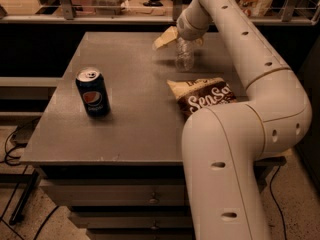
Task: Place water bottle upright
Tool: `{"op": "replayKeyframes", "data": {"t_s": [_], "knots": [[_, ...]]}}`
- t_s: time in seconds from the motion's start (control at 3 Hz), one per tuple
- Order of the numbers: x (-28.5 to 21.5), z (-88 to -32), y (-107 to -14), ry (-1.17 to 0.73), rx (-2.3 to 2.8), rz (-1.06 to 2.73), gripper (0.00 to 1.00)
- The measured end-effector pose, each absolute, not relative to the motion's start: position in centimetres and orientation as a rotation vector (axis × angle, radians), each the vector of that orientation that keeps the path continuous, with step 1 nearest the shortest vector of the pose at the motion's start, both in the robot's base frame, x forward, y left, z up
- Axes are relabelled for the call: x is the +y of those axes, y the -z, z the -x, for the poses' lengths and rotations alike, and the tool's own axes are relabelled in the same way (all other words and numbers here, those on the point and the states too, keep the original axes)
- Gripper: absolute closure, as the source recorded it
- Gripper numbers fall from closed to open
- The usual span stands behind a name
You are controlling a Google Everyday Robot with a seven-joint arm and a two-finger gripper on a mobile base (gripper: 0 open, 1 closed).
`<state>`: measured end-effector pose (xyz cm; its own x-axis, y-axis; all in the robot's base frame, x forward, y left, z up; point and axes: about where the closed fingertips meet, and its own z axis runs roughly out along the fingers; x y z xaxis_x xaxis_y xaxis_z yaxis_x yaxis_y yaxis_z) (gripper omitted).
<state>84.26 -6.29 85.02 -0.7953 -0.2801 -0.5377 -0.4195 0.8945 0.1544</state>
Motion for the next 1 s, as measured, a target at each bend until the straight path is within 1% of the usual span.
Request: {"op": "replayKeyframes", "data": {"t_s": [0.33, 1.0], "knots": [[-6.4, -84.5, -84.9, -0.331, 2.551, 0.507, 0.18], [-6.2, -84.6, -86.3, -0.28, 2.539, 0.531, 0.64]]}}
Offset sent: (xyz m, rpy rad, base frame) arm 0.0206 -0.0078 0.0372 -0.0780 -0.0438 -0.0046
